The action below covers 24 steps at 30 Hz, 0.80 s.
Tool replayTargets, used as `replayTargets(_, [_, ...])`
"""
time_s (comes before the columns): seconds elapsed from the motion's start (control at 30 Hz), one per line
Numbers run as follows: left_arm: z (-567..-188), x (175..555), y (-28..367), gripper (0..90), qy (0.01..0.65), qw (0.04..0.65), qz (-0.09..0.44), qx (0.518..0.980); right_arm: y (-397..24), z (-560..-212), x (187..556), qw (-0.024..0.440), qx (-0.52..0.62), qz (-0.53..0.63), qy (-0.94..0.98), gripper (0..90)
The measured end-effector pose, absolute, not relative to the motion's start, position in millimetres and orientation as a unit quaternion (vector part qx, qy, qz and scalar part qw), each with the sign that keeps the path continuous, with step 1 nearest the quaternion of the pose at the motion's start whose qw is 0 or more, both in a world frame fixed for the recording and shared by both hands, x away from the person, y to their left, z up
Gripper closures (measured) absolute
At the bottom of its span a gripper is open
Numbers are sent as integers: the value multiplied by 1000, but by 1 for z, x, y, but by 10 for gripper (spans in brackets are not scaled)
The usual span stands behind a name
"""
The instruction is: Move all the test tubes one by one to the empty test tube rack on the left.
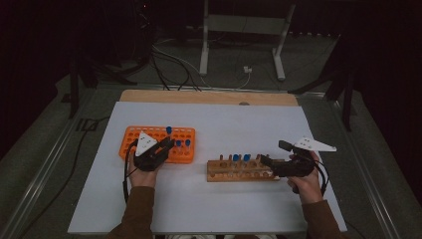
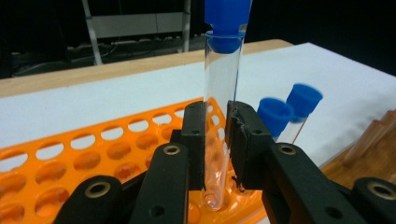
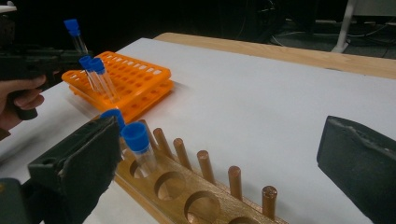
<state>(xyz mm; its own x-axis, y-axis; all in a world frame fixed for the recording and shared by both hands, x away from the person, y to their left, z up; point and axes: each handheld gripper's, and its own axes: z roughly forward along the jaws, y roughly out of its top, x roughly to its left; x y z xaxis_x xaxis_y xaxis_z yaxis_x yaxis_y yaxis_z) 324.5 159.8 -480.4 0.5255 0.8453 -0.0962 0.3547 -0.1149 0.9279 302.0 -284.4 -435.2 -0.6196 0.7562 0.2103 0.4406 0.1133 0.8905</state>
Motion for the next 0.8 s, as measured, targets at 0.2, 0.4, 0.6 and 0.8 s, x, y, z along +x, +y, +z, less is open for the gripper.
replayTargets(0.2, [-491, 327, 153, 779, 430, 470, 227, 737, -284, -435, 301, 148, 409, 525, 732, 1])
replayTargets(0.4, [-493, 327, 151, 785, 432, 454, 222, 747, -286, -435, 301, 148, 409, 526, 731, 1])
replayTargets(0.6, [-492, 326, 151, 786, 434, 452, 221, 748, -283, -437, 301, 146, 407, 523, 734, 1])
replayTargets(0.8, [-492, 325, 151, 785, 431, 450, 222, 750, -285, -437, 301, 146, 409, 525, 732, 1])
